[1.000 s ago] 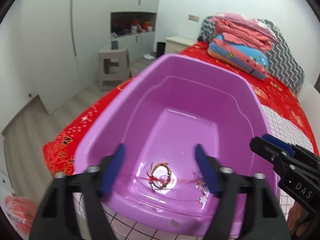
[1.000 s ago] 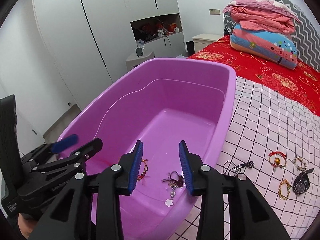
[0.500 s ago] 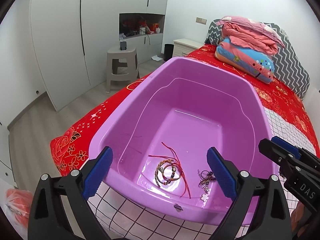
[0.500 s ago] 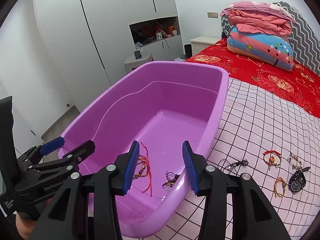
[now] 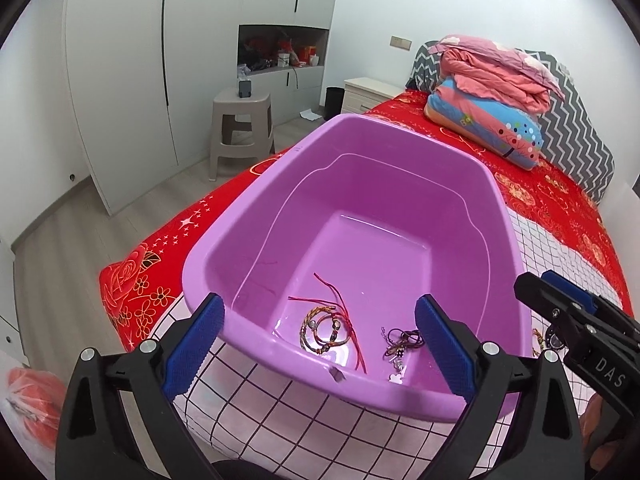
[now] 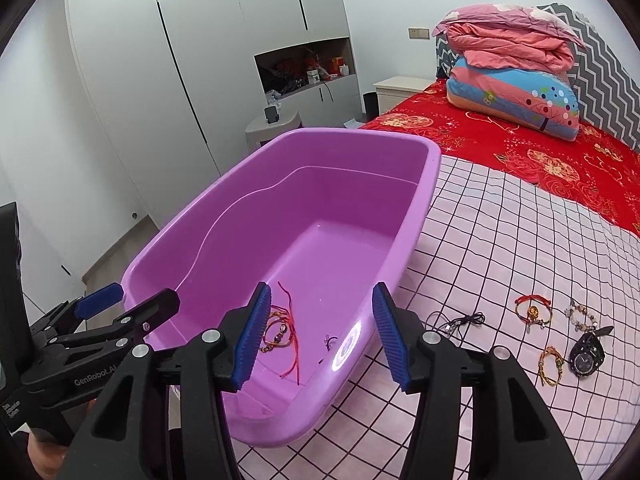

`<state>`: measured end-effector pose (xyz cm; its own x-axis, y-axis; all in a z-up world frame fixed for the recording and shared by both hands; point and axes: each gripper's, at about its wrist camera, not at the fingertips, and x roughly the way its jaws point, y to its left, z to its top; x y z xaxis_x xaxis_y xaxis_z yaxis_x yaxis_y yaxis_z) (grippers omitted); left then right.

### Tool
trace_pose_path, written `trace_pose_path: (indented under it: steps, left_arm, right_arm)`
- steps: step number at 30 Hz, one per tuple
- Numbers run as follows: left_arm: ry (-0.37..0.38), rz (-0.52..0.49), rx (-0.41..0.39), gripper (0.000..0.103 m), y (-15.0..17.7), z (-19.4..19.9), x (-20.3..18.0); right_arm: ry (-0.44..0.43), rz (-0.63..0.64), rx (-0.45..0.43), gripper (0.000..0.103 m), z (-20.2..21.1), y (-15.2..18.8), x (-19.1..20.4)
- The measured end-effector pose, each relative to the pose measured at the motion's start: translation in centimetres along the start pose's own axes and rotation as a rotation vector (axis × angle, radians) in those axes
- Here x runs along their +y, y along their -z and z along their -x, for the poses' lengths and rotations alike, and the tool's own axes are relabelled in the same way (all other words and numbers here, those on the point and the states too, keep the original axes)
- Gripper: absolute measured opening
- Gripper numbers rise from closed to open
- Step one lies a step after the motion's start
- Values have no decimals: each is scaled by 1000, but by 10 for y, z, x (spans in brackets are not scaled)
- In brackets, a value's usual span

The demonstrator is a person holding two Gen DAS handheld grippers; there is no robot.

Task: Organize jewelry
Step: 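Withdraw both open tools from the tub toward the bed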

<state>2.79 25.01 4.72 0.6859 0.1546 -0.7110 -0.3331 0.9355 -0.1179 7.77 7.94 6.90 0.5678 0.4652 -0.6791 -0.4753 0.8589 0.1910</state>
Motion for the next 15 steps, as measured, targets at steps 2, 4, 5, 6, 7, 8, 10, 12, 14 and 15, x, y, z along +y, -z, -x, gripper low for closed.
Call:
trace_pose_path:
  steps: [2,4,5,6,7,8,10,12,14,15]
  left_arm:
    - [2,-4,-2,94,2,4,-3]
    - [5,-7,-4,94,3,6,-5]
    - [8,-8,-4,94,4,8,-7]
    - [9,-9,-4,94,4,9,-8]
    - [12,-10,-4,94,5,10,-10]
    - [16,-13,-3,94,6,12,-12]
    - [19,-21,-5,94,9,16,-17]
    - [27,-26,-5,94,13,19,-21]
    - [34,-29,-1,94,17,21,-26]
    - [36,-31,0,94,18,21,-27]
  right_arm:
    - [0,-4,-3,52,3,2,-2]
    - [1,-8,-6,52,7,3,-4]
    - [0,-14,-7,52,9,5,-5]
    - [-2,-18,-9,53,11,6,-7]
    - [-3,-23,-10,53,13,7,-9]
    - [-4,-30,-12,53,16,10,-11]
    - [-2,-39,-15,54,20,14,-14]
    - [6,-49,-23,54,25,19,-19]
    - [12,-62,-27,54,28,23,-24]
    - [13,-69,-26,54,30,26,-27]
